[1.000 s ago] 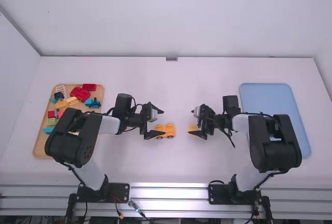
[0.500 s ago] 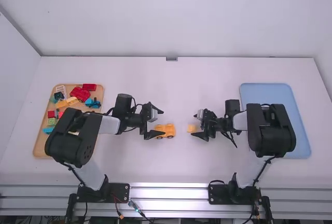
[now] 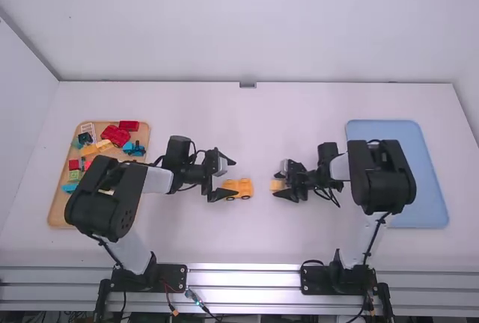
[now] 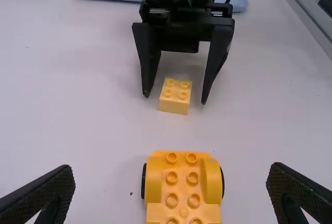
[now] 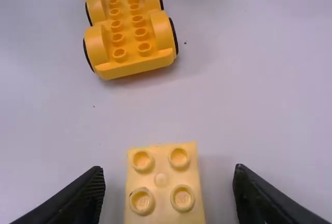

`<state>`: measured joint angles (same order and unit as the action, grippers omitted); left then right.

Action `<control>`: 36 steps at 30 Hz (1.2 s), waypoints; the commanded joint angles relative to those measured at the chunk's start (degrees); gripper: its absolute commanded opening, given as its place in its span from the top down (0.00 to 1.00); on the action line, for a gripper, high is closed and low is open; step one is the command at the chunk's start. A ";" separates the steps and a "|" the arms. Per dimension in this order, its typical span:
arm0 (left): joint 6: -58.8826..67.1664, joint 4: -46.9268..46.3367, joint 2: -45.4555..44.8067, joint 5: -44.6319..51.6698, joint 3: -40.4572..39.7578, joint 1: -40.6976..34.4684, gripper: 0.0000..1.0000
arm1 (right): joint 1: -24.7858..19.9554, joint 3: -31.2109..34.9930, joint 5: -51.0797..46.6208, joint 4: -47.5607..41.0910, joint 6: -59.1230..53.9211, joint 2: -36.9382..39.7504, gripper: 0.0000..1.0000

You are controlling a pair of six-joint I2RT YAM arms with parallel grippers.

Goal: Assemble lego blocks to make yellow taxi

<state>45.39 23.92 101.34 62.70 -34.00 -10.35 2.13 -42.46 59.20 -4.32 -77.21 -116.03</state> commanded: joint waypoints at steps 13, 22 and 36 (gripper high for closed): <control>-0.17 -0.07 -1.60 0.85 0.52 0.15 0.01 | -0.28 0.00 -0.72 0.92 -3.17 -0.90 0.58; -0.11 -1.60 -1.60 0.68 0.55 -0.28 0.01 | -0.20 0.00 -0.61 0.92 -2.12 -0.90 0.77; 5.42 -1.25 6.12 -4.66 0.55 -1.29 0.01 | 1.16 0.04 2.49 -2.21 -2.36 4.00 0.75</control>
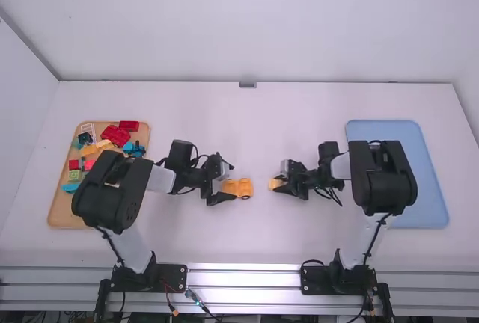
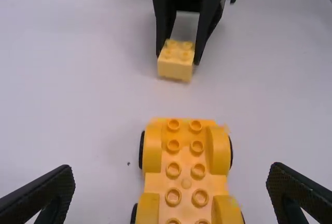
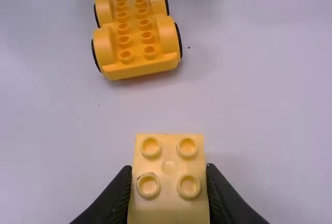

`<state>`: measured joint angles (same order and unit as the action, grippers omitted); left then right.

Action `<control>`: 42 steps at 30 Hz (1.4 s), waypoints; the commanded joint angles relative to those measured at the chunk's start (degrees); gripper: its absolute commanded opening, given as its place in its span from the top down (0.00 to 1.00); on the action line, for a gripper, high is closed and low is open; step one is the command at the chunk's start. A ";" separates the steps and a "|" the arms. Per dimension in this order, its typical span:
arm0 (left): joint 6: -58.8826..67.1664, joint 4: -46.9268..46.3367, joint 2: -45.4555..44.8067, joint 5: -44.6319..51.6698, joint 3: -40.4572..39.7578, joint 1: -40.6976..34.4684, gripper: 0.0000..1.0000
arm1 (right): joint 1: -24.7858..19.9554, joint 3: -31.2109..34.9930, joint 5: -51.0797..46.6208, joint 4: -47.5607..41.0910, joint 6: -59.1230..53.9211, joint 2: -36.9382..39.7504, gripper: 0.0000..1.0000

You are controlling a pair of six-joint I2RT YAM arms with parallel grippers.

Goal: Assemble lego blocks to make yellow taxi

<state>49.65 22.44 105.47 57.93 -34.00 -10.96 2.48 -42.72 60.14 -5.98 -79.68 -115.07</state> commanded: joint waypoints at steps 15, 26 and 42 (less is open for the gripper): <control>1.44 7.74 9.57 0.85 0.55 -0.72 0.05 | 6.69 -0.04 1.16 -0.94 0.46 10.93 0.73; 1.18 14.64 9.57 -3.43 4.00 -2.29 0.16 | 9.44 -0.46 -0.07 4.72 7.67 10.93 0.74; 9.77 6.29 9.57 -6.38 -0.17 -2.51 0.43 | 10.49 -0.44 0.31 7.23 11.58 10.93 0.73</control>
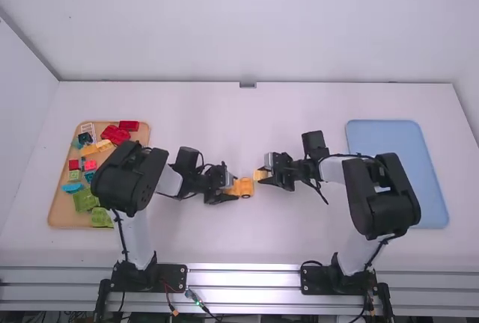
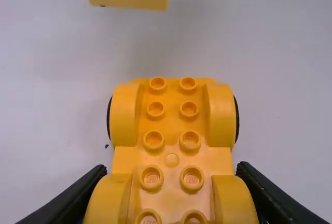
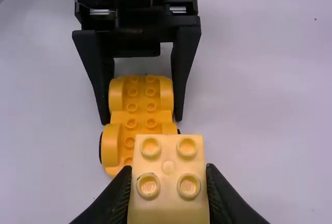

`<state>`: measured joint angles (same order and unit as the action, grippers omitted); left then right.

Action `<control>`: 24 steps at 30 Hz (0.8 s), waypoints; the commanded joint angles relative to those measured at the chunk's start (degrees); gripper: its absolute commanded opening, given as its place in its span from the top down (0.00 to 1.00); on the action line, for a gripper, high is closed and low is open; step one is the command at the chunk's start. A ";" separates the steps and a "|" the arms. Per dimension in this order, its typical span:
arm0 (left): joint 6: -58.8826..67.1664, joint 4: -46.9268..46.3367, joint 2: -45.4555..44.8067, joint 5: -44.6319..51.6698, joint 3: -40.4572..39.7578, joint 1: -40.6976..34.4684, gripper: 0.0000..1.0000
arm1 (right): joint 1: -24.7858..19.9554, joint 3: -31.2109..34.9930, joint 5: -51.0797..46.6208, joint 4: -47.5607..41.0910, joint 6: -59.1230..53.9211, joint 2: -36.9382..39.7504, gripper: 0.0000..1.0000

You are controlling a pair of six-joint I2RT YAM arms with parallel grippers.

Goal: Assemble lego blocks to make yellow taxi

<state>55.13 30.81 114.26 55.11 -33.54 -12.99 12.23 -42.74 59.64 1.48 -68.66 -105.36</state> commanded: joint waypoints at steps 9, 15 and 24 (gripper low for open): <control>7.56 -8.31 2.64 -3.52 -6.34 -0.50 0.48 | 5.09 -0.42 -2.75 0.96 1.62 1.22 0.76; 6.29 -8.15 6.60 -0.44 -8.90 -0.50 0.46 | 6.84 -0.35 -4.61 3.74 6.34 1.20 0.76; 6.01 -7.32 7.56 1.36 -8.37 -0.50 0.42 | 7.65 -0.33 -9.14 7.28 9.94 -0.28 0.76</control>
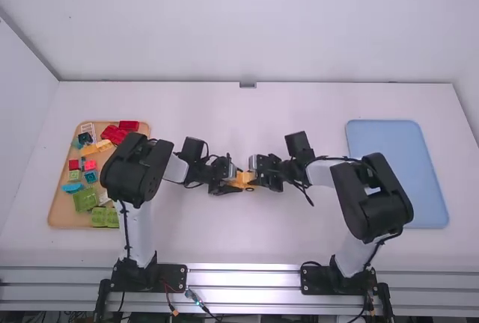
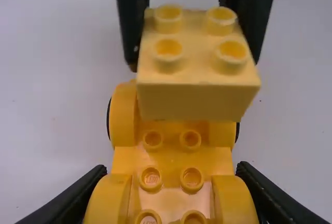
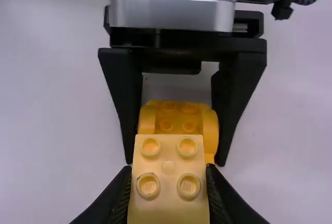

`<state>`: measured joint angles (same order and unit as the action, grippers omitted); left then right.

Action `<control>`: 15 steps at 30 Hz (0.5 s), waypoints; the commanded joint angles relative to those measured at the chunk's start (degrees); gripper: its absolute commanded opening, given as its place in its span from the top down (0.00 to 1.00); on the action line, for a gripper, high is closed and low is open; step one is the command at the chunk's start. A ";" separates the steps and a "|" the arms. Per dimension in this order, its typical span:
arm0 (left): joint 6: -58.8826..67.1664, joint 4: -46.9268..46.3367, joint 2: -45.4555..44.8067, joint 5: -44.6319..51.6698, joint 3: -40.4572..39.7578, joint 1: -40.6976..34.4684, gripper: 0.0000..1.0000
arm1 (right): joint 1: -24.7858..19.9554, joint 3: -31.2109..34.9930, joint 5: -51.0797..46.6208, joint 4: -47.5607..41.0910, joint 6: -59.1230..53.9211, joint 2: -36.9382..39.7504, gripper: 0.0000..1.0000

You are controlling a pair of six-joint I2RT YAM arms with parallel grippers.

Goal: Assemble lego blocks to make yellow taxi

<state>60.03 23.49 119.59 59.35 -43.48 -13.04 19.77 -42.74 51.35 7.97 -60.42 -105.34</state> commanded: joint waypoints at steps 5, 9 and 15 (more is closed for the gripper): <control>0.83 0.87 2.23 -2.86 1.97 -0.44 0.41 | 0.07 -0.44 -0.17 2.80 3.56 -2.80 0.76; -2.89 0.94 2.23 -3.13 1.40 -0.46 0.35 | 0.15 -0.37 -0.44 2.29 3.41 -2.95 0.76; -3.21 0.37 2.23 -3.04 0.61 -0.46 0.36 | 0.07 -0.35 -1.51 1.90 3.43 -2.97 0.77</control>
<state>58.02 24.77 119.79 59.33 -43.11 -13.04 19.77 -42.74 50.09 10.15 -57.19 -107.77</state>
